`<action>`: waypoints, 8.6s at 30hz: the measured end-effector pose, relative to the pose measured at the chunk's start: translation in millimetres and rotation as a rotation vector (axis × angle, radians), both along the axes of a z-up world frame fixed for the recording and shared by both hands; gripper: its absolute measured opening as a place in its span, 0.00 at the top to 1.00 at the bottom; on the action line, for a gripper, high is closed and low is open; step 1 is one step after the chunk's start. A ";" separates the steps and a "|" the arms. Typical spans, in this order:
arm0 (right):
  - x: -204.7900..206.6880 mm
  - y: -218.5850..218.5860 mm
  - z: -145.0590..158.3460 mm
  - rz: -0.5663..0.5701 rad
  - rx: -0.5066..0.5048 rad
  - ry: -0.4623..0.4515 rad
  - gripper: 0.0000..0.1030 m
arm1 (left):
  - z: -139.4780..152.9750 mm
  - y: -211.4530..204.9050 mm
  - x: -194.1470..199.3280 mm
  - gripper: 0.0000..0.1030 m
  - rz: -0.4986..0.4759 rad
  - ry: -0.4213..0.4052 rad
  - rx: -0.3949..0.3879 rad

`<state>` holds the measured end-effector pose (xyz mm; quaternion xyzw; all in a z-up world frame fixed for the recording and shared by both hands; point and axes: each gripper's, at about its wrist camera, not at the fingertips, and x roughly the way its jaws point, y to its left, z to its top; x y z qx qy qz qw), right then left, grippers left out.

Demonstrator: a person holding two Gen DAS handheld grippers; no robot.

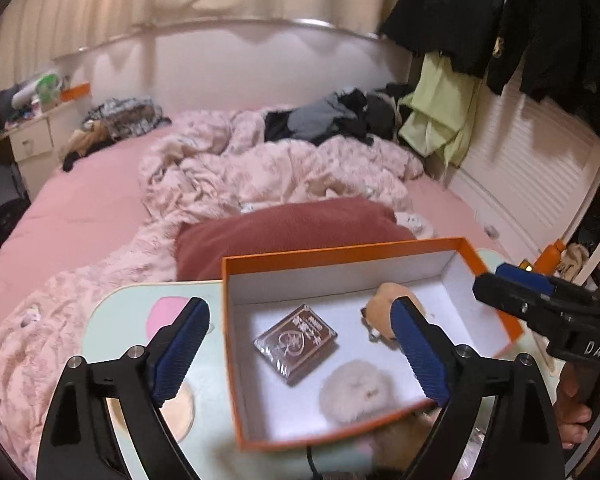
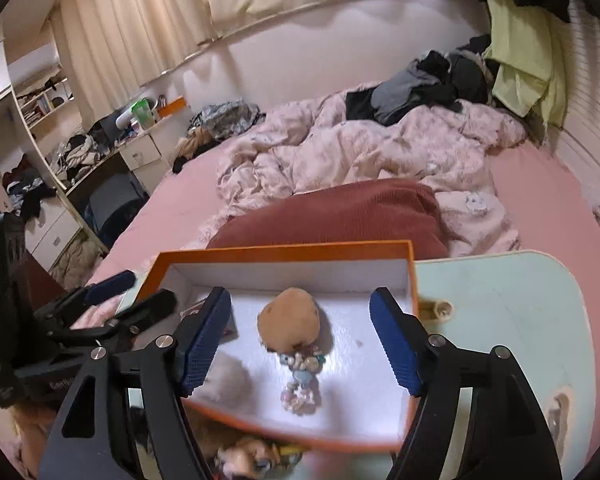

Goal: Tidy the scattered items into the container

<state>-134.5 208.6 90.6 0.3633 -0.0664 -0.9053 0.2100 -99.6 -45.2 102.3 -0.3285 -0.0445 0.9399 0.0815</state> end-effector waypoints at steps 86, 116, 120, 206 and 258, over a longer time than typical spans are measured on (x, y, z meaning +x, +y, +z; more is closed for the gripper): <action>155.7 7.0 -96.4 -0.013 0.321 -0.017 0.00 | -100.5 33.4 139.3 0.00 -0.082 -0.068 -0.143; 154.8 5.9 -96.3 -0.010 0.320 -0.014 0.00 | -78.8 11.0 77.2 0.52 -0.030 -0.107 0.018; 154.4 6.2 -97.1 -0.010 0.320 -0.014 0.00 | -74.5 9.5 91.6 0.57 -0.025 -0.060 -0.029; 164.2 -14.4 -64.6 0.077 0.225 0.183 0.69 | -77.8 55.0 158.5 0.58 -0.050 0.126 -0.233; 128.9 8.9 -46.6 0.006 0.154 0.060 0.22 | -69.3 24.8 125.8 0.01 0.023 -0.071 -0.110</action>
